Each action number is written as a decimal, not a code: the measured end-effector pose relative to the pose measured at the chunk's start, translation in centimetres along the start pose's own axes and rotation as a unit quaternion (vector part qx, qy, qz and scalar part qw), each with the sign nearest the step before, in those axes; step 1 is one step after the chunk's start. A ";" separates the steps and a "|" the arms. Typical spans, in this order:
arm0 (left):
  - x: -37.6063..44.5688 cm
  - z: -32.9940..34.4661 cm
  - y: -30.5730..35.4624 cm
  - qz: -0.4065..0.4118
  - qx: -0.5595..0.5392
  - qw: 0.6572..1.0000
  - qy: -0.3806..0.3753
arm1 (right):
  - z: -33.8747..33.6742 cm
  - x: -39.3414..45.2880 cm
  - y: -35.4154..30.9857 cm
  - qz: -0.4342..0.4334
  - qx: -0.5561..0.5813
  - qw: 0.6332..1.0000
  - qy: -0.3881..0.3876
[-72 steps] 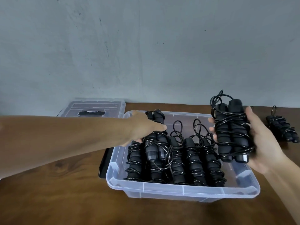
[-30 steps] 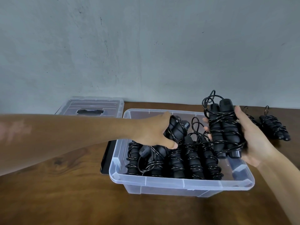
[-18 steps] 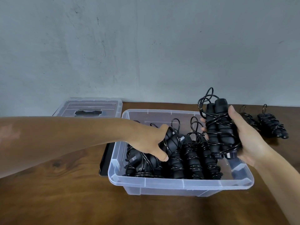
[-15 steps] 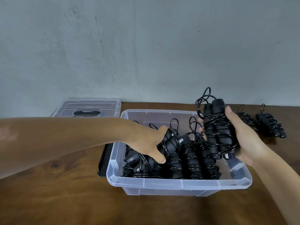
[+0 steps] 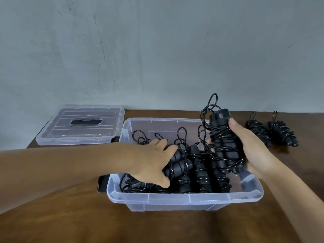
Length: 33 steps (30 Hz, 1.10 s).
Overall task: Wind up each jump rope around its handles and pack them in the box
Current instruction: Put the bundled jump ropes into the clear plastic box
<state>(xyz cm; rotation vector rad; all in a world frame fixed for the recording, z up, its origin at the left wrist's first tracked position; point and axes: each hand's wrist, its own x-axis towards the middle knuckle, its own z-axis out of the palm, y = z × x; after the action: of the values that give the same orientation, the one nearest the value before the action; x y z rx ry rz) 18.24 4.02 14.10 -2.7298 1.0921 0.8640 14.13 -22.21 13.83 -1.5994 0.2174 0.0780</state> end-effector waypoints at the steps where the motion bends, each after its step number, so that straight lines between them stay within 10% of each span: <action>1: 0.0 0.4 0.0 0.004 0.005 1.000 0.018 | 0.0 0.0 0.1 -0.001 -0.006 1.000 -0.001; 16: 0.2 4.0 0.0 -0.009 -0.026 0.972 0.235 | 0.1 -1.1 -3.2 0.067 -0.206 0.971 -0.095; 25: 0.3 4.0 -0.1 -0.016 -0.033 0.969 0.246 | 1.0 -2.7 -6.1 -0.031 -0.535 0.816 -0.219; 33: 0.4 4.0 -0.4 -0.010 -0.050 0.969 0.243 | 0.8 -2.5 -7.2 0.030 -0.557 0.775 -0.297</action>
<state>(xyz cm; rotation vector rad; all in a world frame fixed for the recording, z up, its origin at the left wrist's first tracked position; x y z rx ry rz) 16.87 5.12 10.47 -3.1244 1.1052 0.2461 13.11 -20.99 21.36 -2.6386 -0.3626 0.8959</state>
